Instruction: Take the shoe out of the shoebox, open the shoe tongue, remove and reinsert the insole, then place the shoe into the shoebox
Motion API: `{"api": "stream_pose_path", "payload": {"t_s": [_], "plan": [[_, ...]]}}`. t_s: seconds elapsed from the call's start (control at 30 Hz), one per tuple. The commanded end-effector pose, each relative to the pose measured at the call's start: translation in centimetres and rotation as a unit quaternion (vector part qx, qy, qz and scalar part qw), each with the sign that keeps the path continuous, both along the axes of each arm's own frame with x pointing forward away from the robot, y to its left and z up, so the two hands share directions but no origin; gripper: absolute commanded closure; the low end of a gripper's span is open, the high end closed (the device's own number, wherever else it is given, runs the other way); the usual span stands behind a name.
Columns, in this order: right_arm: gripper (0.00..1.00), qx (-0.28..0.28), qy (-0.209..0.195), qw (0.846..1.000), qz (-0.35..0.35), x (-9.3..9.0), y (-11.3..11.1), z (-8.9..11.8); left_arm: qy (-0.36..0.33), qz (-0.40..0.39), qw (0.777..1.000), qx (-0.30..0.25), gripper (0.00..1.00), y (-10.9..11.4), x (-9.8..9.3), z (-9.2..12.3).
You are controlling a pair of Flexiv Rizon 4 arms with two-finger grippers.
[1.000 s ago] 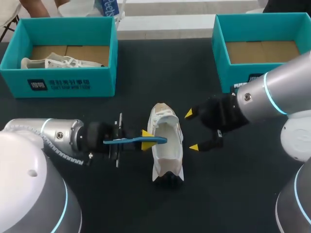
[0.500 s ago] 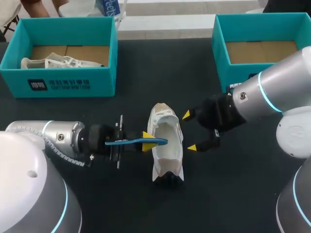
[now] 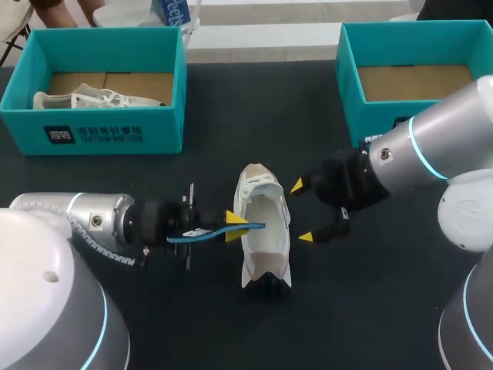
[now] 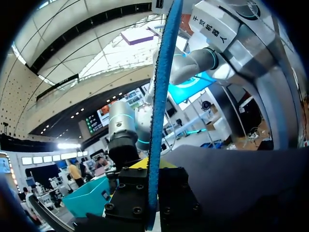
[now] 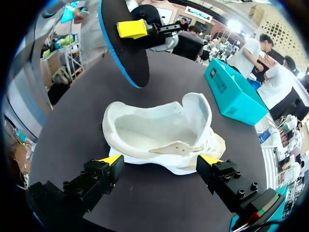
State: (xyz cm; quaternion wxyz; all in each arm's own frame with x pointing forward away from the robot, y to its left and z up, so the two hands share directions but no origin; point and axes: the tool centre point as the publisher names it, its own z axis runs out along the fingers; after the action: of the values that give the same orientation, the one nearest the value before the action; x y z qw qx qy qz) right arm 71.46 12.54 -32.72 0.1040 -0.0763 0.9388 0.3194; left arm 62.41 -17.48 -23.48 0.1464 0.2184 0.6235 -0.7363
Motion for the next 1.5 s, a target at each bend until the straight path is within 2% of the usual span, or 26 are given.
{"api": "stream_pose_path", "payload": {"t_s": [0.03,0.2,0.3,0.6,0.97,1.2,1.5], "plan": [[0.0,0.001,0.005,1.0,-0.001,0.3,0.3,-0.8,-0.004,0.001,1.0,0.0,1.0,-0.6,0.2,-0.6],[0.0,0.003,0.005,1.0,-0.007,0.1,0.4,-0.9,-0.022,-0.002,1.0,-0.015,1.0,-1.0,0.4,-1.2],[0.0,0.004,0.006,1.0,-0.008,0.0,0.4,-0.9,-0.049,0.004,0.999,0.007,1.0,-1.5,0.5,-1.7],[0.0,0.009,0.01,1.0,-0.006,0.2,0.4,-1.0,-0.04,-0.002,0.999,0.011,1.0,-2.4,0.9,-3.1],[0.0,0.009,0.01,1.0,-0.006,0.2,0.4,-1.0,-0.081,0.017,0.995,0.048,1.0,-2.8,1.1,-4.3],[0.0,0.009,0.01,1.0,-0.006,0.2,0.4,-1.0,-0.081,0.02,0.995,0.048,1.0,-2.9,1.8,-5.1],[0.0,0.009,0.01,1.0,-0.006,0.2,0.4,-1.0,-0.082,0.016,0.996,0.042,1.0,-3.8,2.9,-7.1]]}}
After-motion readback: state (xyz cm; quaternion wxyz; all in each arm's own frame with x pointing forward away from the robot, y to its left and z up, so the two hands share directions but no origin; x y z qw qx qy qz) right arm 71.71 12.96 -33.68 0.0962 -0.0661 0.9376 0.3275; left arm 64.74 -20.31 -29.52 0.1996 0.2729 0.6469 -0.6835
